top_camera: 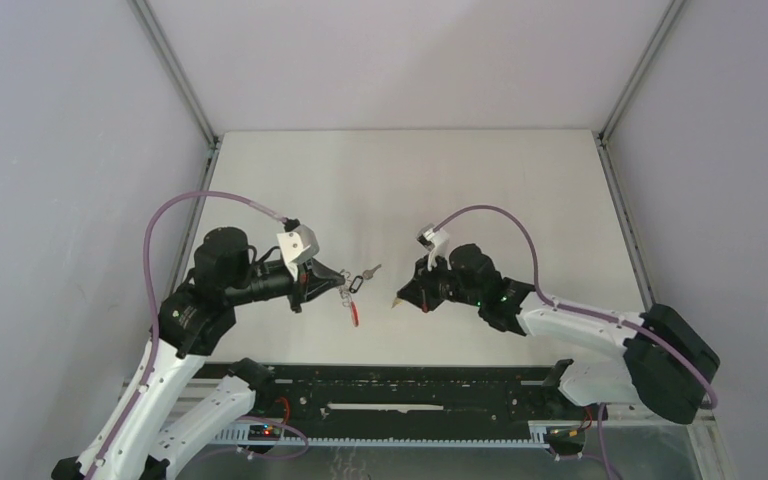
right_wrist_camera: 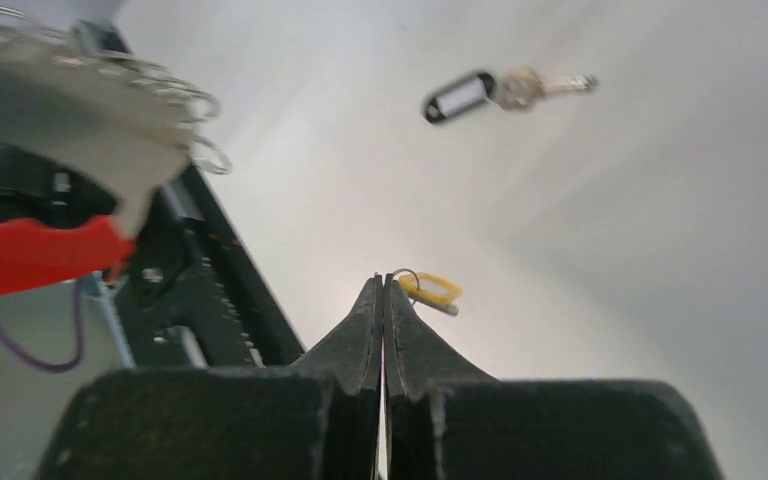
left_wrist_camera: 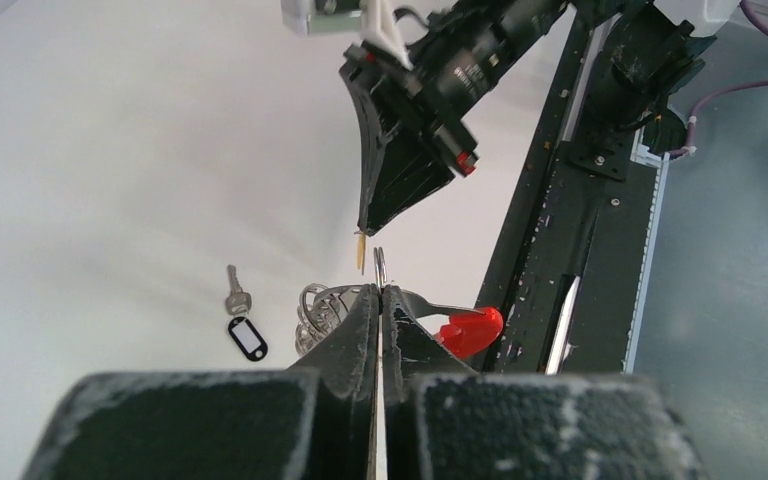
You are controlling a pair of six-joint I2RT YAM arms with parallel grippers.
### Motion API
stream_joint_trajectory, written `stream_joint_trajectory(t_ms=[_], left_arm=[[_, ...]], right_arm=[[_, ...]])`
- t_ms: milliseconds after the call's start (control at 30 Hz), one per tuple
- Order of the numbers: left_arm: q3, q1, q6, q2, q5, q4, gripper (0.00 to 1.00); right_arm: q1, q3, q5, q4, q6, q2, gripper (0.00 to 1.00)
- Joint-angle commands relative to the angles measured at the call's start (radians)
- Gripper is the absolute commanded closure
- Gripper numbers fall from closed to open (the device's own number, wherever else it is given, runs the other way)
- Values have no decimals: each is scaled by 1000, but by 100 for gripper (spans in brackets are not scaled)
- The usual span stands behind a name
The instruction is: Put the keys on the keyring
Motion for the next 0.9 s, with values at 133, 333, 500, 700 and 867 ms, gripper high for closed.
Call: stream_joint_trajectory(t_ms=[133,333,500,700,867], left_arm=[[-10,-6,19,-16,-6,13,100],[-2,-6,19,-13,-5,13,100],[-2,-6,19,-9,-2,14,100],[-6,-6,19,-8,0,17,100],[-3,-6,16,-6,6,19,100]], right_arm=[[-45,-38,89,181,-8,155,100],[-75,-41,116,231,7,280,100],[-95,-51,116,267,24,328,100],[-121,-51,93,281,40,358,96],[-122,-51,96,253,33,343,76]])
